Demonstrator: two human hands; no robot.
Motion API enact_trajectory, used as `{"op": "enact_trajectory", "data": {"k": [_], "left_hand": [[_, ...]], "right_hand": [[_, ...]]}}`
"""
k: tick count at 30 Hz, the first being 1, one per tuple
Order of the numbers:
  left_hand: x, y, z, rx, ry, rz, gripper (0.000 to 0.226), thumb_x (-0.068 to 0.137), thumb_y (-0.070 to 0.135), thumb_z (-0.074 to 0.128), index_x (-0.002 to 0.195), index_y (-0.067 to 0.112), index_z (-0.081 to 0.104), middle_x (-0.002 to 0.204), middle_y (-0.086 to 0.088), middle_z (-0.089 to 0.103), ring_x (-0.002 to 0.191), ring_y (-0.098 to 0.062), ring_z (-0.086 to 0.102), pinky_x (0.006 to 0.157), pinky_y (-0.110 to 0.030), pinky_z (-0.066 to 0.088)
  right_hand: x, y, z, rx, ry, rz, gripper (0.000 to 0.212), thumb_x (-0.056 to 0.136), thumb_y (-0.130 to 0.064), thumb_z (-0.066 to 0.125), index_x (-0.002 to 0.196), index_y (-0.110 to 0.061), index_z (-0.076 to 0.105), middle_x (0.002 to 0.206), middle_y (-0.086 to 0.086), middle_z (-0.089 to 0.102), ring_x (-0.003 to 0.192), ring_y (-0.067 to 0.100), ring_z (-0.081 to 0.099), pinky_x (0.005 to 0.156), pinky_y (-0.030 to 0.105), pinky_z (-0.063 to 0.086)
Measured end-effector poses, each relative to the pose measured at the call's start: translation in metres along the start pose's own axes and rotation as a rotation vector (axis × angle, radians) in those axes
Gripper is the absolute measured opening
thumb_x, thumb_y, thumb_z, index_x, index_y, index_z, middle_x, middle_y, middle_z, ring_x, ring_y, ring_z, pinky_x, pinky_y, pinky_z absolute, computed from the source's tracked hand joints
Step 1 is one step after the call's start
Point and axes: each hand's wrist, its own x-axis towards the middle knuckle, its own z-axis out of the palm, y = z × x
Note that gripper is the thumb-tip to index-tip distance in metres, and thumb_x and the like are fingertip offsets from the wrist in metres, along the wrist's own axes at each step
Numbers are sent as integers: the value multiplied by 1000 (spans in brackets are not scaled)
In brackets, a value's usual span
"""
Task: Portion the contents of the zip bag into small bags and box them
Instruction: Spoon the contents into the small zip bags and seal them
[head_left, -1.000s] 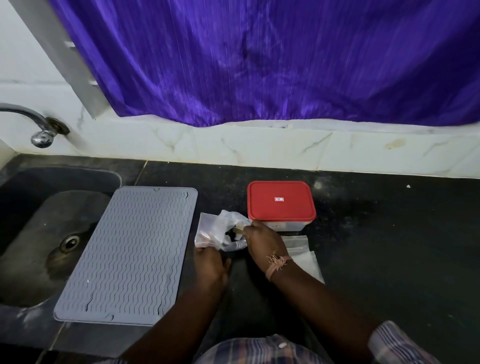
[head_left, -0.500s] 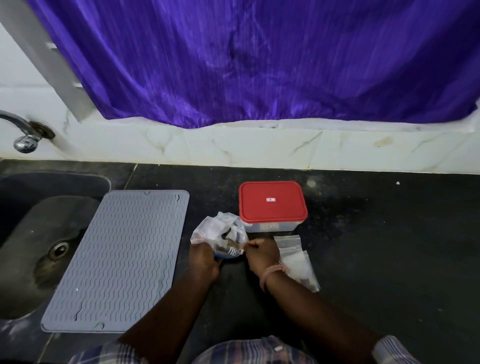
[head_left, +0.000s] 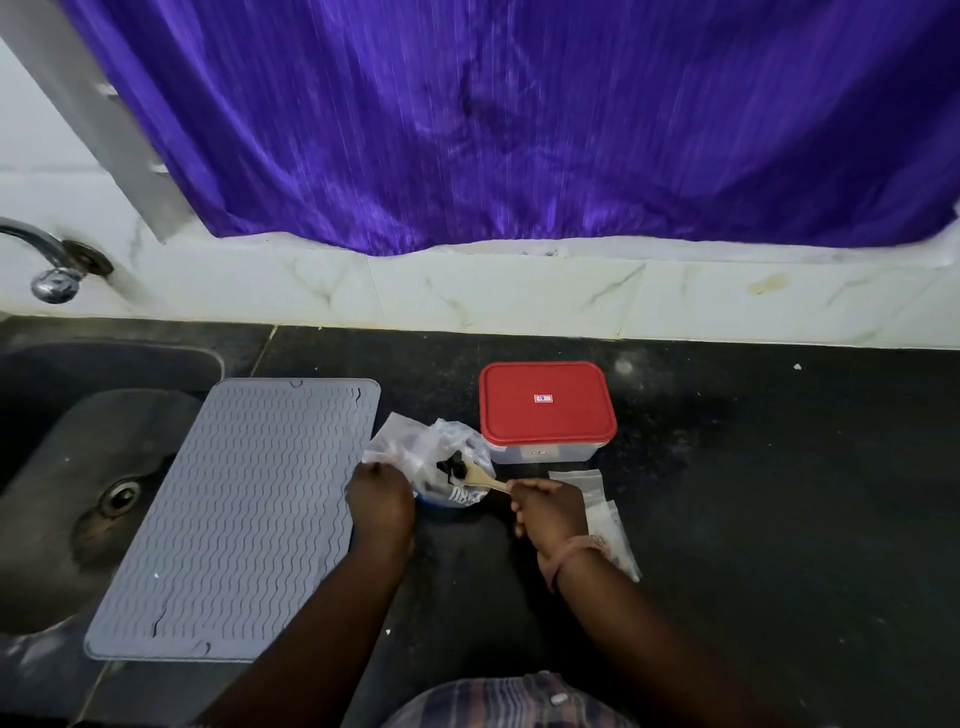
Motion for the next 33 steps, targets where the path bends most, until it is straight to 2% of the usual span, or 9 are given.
{"op": "enact_trajectory", "data": {"k": [3,5,8,12,16,19,26,30,33], "left_hand": [[-3,13,-7,16,79,101,19,103,9,50,94,3,64,98,-17,68,92,-29,66,79,-37,53],[-9,17,-6,177,76,291,28,102,8,51,77,9,63,80,-10,66,77,-23,63,67,-31,47],[-15,25,-7,333,101,451,15,98,11,59,88,8,70,82,-5,66,74,-14,59,58,-19,39],[-12,28,-6,459,108,597,12,95,9,63,93,0,71,89,-11,69,82,-24,67,65,-18,41],[-18,28,-7,514,35,777,13,93,5,63,96,4,76,105,-18,70,100,-32,64,83,-25,43],[-17,27,-3,557,23,870,17,98,12,64,93,5,79,93,-15,71,86,-29,68,75,-27,48],[-20,23,0,539,-54,772,34,98,3,55,125,11,73,113,-11,66,92,-17,64,77,-18,41],[-27,25,2,475,-125,727,29,96,10,61,120,16,76,103,0,71,80,-1,63,63,-3,39],[-29,25,2,383,-155,634,29,96,9,62,121,14,75,103,-2,77,82,-6,70,66,-11,46]], "right_hand": [[-7,-8,1,38,-1,-18,11,88,-7,69,79,-4,74,59,7,59,42,14,46,45,28,39],[-11,-14,3,60,-10,-49,11,88,-6,68,80,-1,73,60,8,57,41,14,44,43,28,37],[-19,-25,7,80,-26,-131,16,88,-6,68,73,-1,70,59,9,55,40,15,42,43,28,35],[-29,-40,12,76,-63,-247,19,89,-9,68,71,-2,70,59,11,54,43,16,42,48,30,35],[-33,-48,17,-4,-80,-354,16,87,-20,71,72,-17,77,56,-7,62,50,11,51,59,31,43],[-34,-49,21,-61,-46,-404,12,87,-23,71,78,-19,78,57,-12,64,55,8,55,63,28,45],[-39,-53,21,-238,99,-566,12,88,-18,70,80,-19,79,72,-7,74,69,4,68,67,27,54],[-38,-48,22,-505,97,-925,14,89,-13,64,79,-14,74,74,0,70,68,12,64,62,32,52],[-39,-44,26,-817,33,-1160,9,87,-8,63,81,-12,67,76,1,55,64,17,54,53,30,36]]}}
